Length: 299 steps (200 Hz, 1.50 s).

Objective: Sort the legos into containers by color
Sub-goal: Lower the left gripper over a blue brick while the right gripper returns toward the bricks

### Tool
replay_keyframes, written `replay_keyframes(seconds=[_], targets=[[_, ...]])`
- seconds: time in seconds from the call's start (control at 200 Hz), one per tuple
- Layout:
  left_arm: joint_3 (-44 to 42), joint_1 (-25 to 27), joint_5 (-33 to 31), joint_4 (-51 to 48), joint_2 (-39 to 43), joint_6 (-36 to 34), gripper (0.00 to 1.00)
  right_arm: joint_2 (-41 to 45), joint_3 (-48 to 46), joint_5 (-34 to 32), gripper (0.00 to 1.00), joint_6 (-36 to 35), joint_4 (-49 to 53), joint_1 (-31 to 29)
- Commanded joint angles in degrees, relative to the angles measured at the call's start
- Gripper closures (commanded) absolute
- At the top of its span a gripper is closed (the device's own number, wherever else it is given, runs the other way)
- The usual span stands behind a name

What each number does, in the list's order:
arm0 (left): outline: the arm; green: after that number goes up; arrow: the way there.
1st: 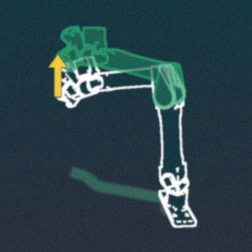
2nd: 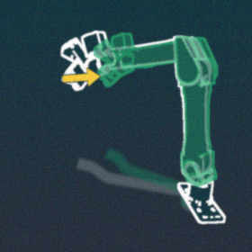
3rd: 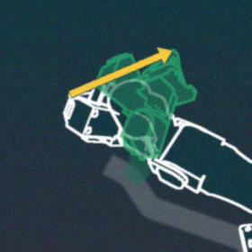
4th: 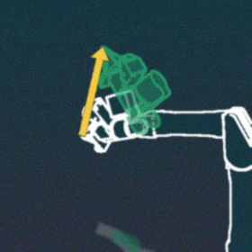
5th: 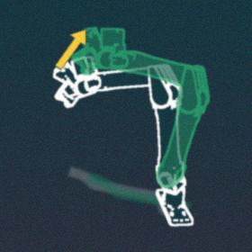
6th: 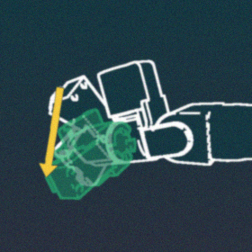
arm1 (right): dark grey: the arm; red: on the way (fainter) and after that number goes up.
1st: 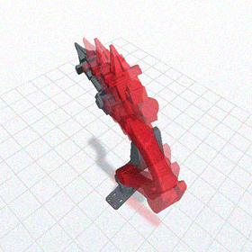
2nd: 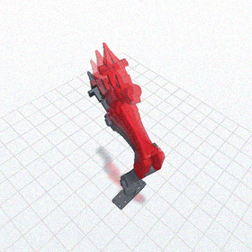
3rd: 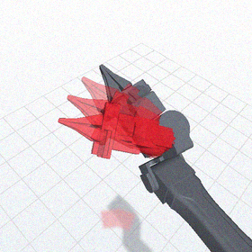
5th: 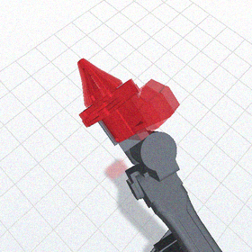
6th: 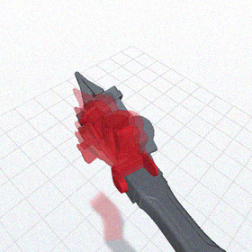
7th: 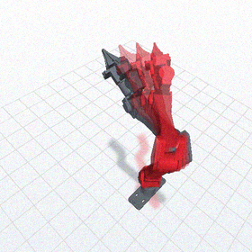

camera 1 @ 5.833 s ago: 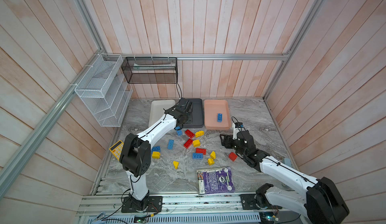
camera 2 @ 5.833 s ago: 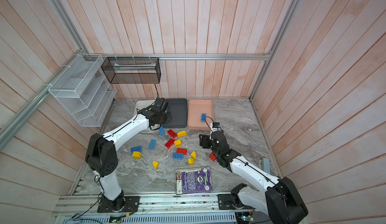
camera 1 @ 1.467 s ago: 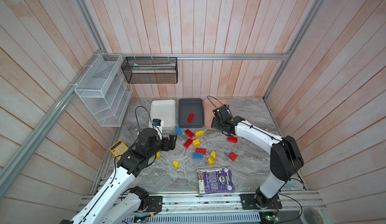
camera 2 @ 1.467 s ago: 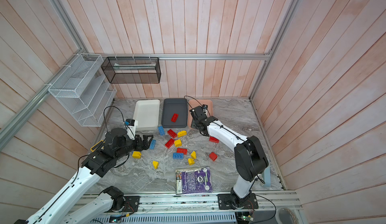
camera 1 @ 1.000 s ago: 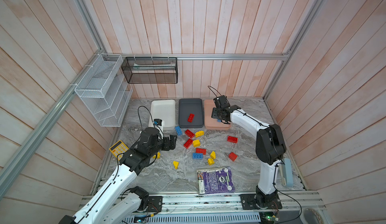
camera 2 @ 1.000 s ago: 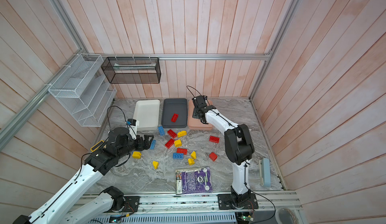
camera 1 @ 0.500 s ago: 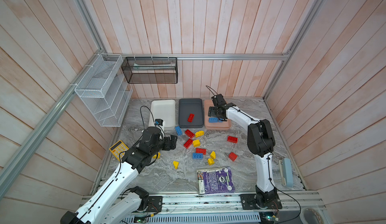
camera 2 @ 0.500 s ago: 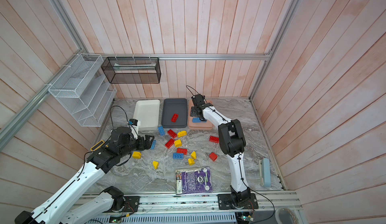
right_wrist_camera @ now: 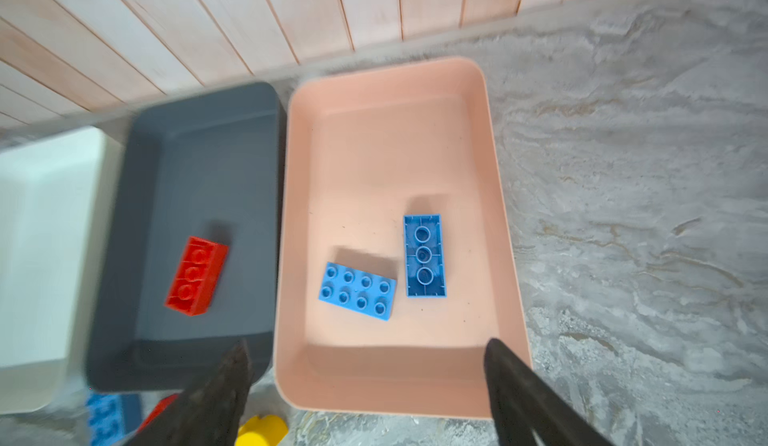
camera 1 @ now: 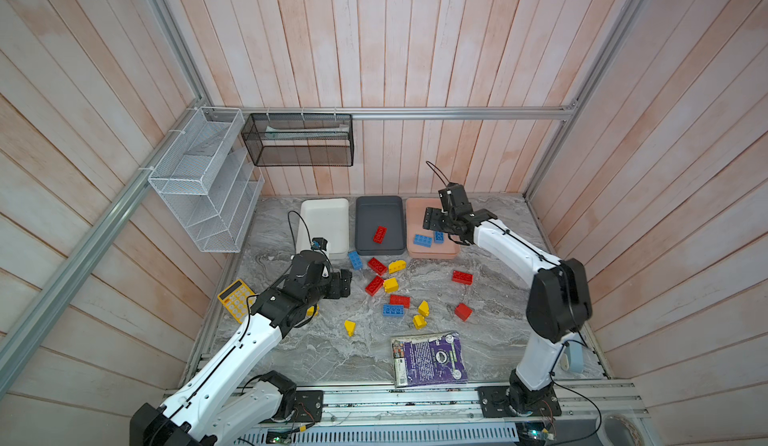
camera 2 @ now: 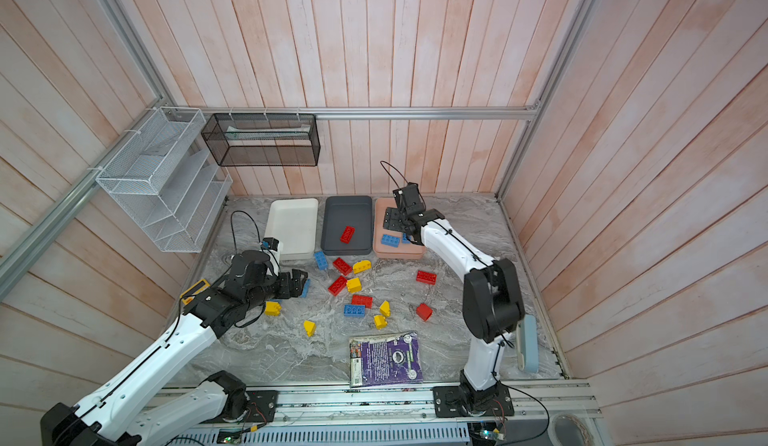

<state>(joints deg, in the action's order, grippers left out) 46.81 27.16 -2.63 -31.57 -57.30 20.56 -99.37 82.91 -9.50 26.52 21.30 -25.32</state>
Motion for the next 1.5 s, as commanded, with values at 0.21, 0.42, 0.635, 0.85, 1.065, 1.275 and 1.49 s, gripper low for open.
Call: replay_keyframes(seconds=[0.21, 0.42, 0.635, 0.85, 1.065, 1.275, 1.49], targets=[[3.0, -0.3, -1.0, -3.9, -7.2, 0.1, 0.12, 26.9, -29.8, 8.3, 0.07, -2.0, -18.9, -1.3], [3.6, -1.1, 0.3, -5.2, -13.2, 1.7, 0.13, 38.3, -45.6, 11.7, 0.07, 2.6, -29.2, -4.7], [3.3, -1.8, -0.2, -5.6, -20.3, 1.9, 0.15, 43.2, -57.4, 11.7, 0.08, 6.3, -39.7, -7.6], [3.6, -2.4, -0.7, -4.0, -27.8, 2.0, 0.18, 42.5, -61.8, 11.5, 0.08, 6.5, -44.0, -7.7], [7.4, -2.6, -1.5, -3.5, -35.7, 1.8, 0.23, 40.1, -62.9, 12.8, 0.09, 6.9, -46.5, -7.8], [12.0, -2.9, -2.9, -4.3, -42.4, 0.8, 0.31, 38.3, -62.8, 14.6, 0.1, 7.7, -47.3, -7.9], [14.5, -2.9, -5.6, -5.9, -46.1, -0.2, 0.45, 38.7, -62.7, 13.5, 0.1, 7.6, -46.4, -7.9]])
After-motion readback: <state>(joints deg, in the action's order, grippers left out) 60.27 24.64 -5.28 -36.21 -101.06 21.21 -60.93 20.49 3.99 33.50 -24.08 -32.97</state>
